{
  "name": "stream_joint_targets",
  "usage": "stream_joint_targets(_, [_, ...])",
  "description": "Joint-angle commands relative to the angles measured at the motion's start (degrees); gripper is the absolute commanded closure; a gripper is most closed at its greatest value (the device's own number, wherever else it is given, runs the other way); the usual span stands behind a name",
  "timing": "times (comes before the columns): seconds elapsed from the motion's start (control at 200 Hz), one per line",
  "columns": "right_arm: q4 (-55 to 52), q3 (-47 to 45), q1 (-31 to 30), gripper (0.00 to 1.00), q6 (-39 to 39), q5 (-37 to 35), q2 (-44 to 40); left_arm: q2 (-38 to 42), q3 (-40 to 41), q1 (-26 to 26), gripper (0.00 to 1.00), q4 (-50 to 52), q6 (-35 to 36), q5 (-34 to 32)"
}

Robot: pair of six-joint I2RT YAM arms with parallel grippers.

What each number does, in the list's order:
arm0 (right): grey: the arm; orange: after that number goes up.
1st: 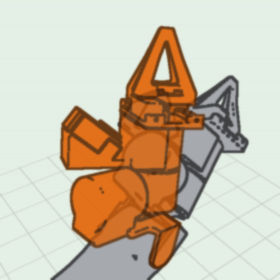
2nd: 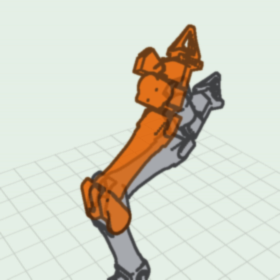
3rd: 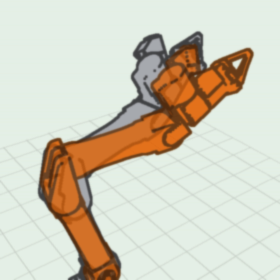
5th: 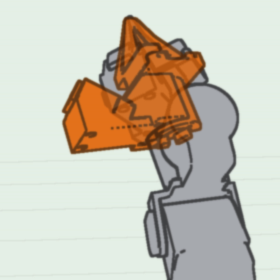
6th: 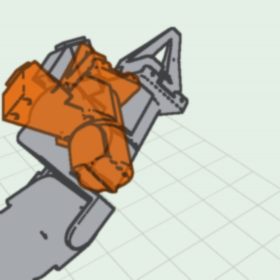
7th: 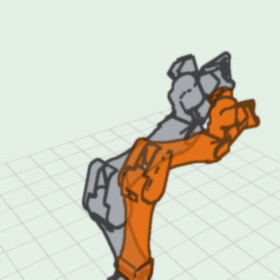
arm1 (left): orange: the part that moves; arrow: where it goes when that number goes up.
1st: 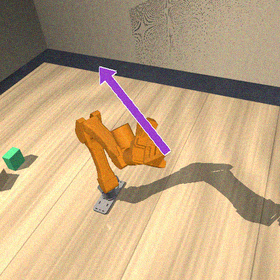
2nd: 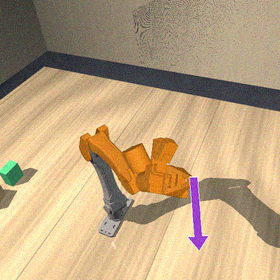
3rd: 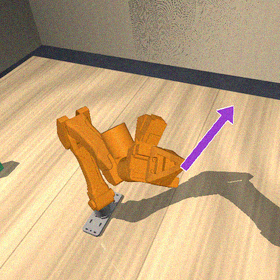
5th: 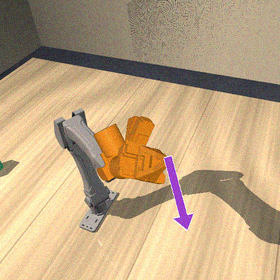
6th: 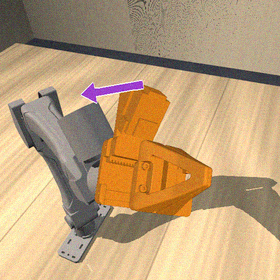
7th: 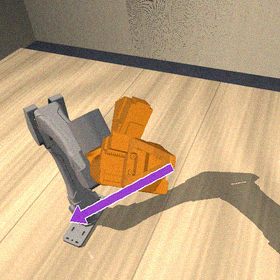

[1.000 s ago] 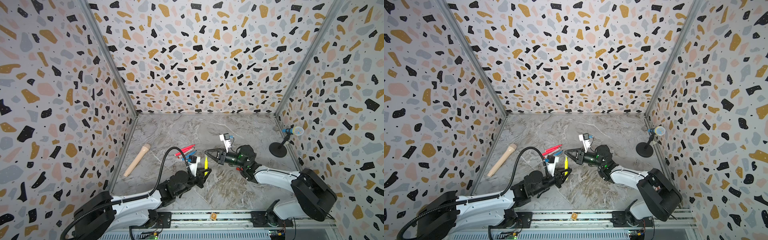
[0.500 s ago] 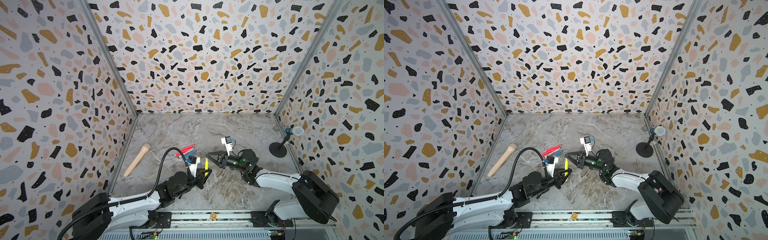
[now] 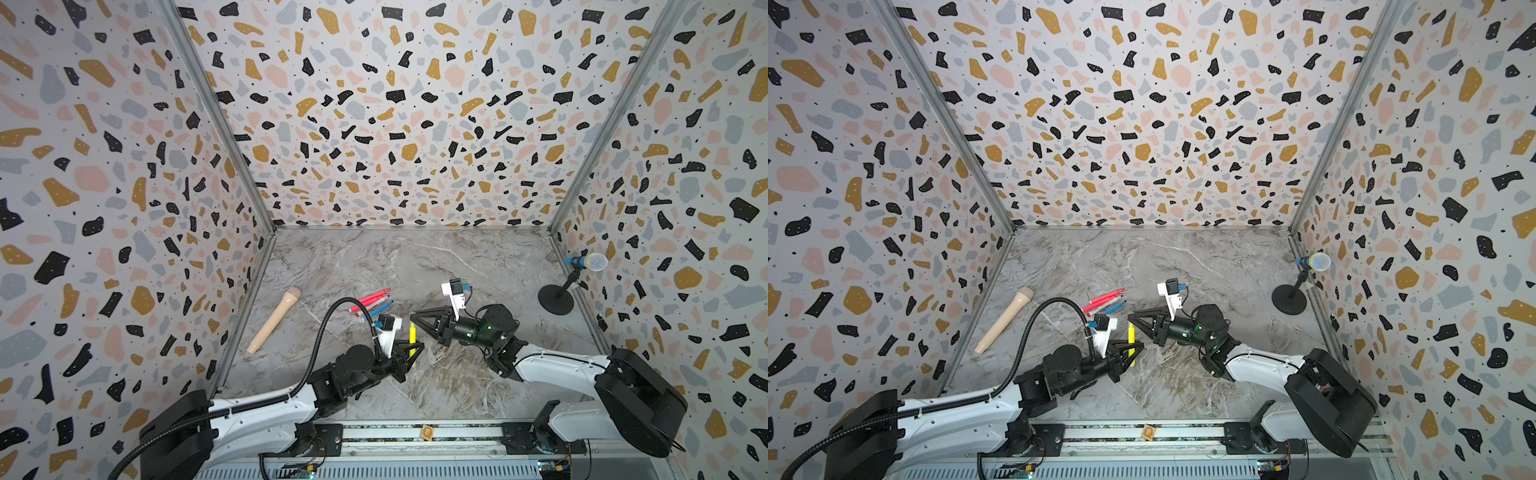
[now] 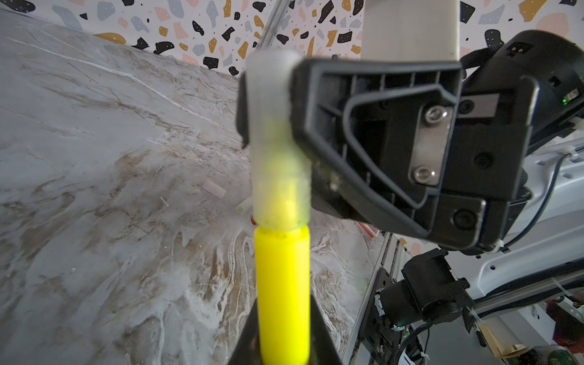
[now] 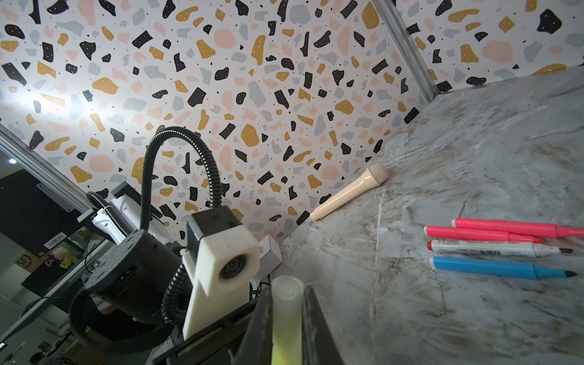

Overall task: Insert pens into pen caps
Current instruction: Put on the pen cap to the pen.

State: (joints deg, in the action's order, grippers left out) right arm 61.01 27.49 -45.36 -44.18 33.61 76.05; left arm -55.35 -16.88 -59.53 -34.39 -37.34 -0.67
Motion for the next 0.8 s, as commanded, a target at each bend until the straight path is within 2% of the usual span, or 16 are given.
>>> stream_joint_targets(0.0, [-10.63, -1.63, -3.19, 1.0, 6.91, 7.02, -0.64, 3.56, -2.47, 0.9, 1.0, -10.48, 1.65, -2.67])
stream_joint_targets(0.26, [-18.03, -2.0, -3.46, 1.0, 11.73, 8.71, -3.62, 8.32, -3.85, 1.52, 1.0, -8.68, 3.72, -2.93])
stream_joint_targets(0.566, [-26.07, -2.17, -6.67, 1.0, 16.6, 8.46, -4.07, 8.51, -5.82, 2.42, 1.0, -9.93, 4.6, -0.5])
stream_joint_targets(0.796, [-31.88, -3.52, -8.0, 1.0, 18.95, 6.47, -6.91, 9.59, -6.41, 4.17, 1.0, -8.96, 4.65, -0.98])
